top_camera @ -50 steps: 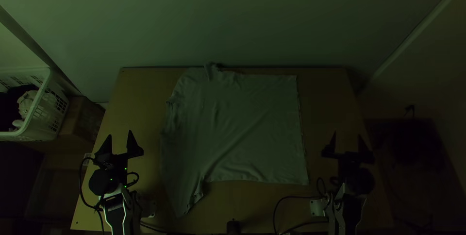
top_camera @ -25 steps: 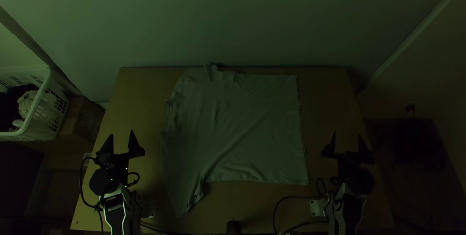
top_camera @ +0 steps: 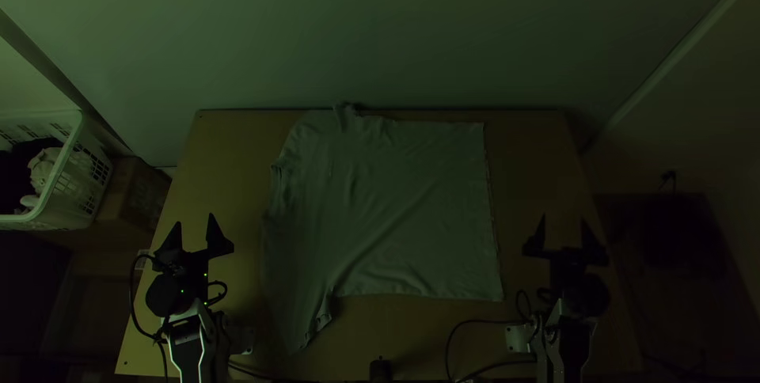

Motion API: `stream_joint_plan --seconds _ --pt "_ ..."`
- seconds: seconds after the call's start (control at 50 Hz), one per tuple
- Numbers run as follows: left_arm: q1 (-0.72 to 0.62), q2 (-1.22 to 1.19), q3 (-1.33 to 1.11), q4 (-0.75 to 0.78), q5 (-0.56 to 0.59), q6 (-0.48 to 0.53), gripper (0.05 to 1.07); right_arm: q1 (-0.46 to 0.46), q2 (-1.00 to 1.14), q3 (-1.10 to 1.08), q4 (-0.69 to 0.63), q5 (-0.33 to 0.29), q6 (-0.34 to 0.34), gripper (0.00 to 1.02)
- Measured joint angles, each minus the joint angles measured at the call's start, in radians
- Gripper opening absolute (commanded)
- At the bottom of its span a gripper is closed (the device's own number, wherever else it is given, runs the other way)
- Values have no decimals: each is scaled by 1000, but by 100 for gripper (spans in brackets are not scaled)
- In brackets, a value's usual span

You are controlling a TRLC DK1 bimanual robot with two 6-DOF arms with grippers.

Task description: Fold the t-shirt

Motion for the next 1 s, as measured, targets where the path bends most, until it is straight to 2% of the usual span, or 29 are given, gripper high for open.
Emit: stream_joint_plan --seconds 0.26,0.5,0.76,1.0 --pt "-21 0 31 -30 5 19 103 13 0 64 -2 0 -2 99" --pt "-64 0 140 -7 12 45 103 89 13 149 151 0 -39 99" --pt "-81 107 259 58 12 56 103 131 246 311 220 0 -55 99" --pt "-98 382 486 138 12 56 103 144 483 492 264 0 -54 99"
